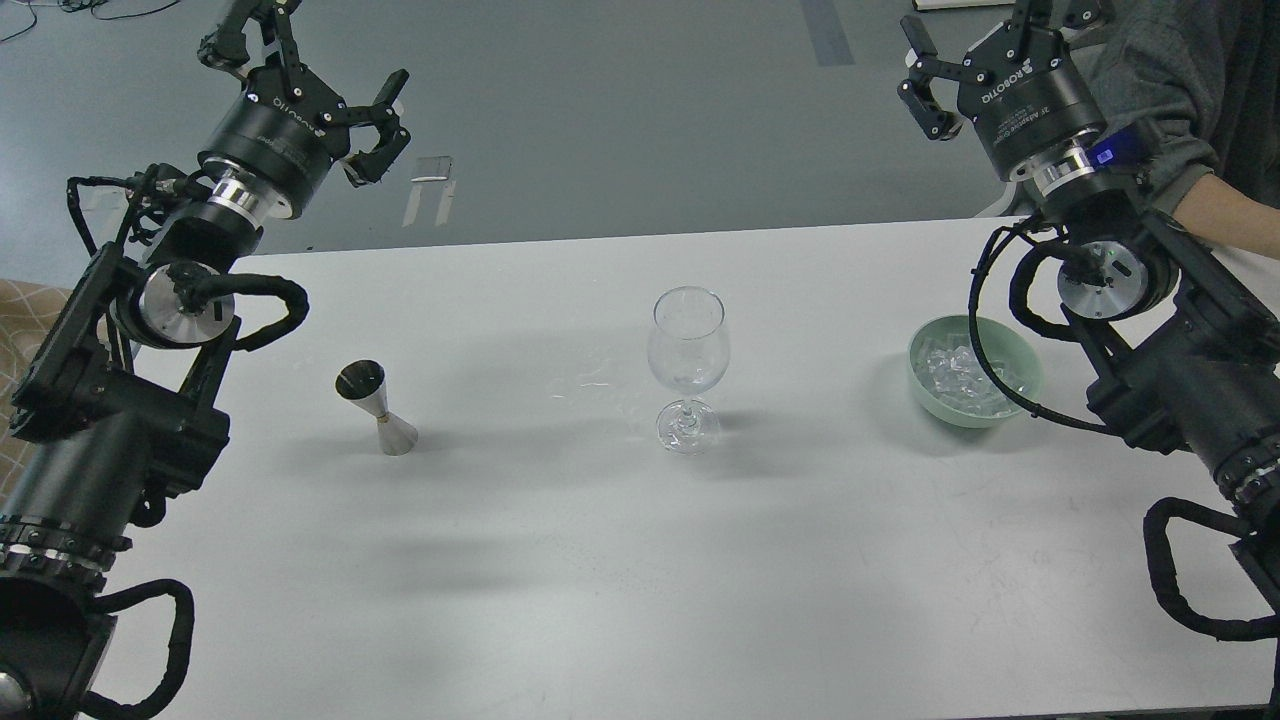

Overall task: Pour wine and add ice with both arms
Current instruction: 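Move the left gripper down toward the small metal jigger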

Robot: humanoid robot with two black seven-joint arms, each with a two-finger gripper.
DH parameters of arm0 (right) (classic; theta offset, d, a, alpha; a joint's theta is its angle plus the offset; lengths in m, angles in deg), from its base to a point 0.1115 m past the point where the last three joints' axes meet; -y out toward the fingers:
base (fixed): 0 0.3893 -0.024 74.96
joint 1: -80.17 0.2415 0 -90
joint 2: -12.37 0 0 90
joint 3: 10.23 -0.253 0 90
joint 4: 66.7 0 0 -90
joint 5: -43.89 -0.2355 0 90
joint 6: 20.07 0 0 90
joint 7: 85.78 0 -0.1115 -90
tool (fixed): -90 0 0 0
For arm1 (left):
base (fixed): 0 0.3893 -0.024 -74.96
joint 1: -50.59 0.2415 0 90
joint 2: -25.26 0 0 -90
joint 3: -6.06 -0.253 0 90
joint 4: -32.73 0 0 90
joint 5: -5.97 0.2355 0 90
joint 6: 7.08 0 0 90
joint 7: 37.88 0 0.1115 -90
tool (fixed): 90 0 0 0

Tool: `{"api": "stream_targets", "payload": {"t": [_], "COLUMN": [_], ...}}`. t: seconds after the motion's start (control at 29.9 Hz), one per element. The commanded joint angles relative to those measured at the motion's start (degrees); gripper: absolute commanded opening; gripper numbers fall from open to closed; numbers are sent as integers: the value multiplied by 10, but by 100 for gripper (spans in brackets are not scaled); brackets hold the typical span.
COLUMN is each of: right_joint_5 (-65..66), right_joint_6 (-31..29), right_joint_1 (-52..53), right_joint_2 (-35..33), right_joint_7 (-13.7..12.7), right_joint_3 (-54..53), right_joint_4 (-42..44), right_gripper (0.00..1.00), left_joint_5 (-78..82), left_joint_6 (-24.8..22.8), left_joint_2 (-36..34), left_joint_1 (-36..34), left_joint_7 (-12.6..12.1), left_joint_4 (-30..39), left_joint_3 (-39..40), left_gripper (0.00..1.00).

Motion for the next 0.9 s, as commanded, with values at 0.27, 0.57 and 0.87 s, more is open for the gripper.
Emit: {"api": "stream_targets", "payload": {"t": [0.27, 0.57, 0.87], "right_joint_5": [0, 0, 0], "right_joint_6": [0, 0, 0], "right_joint_1": [-2, -6, -11], "right_joint_2": [-1, -15, -19], "right_joint_7": [0, 0, 0], "right_joint_3": [1, 1, 3], "right_joint_4": [-1, -4, -7], "right_gripper": [100, 100, 100], "left_joint_5": [-2, -60, -157], "left_joint_6": [13, 72, 85], "left_joint_2": [-3, -67, -87], "left_joint_1": [8, 122, 345], "left_joint_7": [-10, -43, -54], "left_joint_4": [18, 155, 354], "left_joint_3": [3, 50, 159], "left_gripper": [99, 99, 98]}}
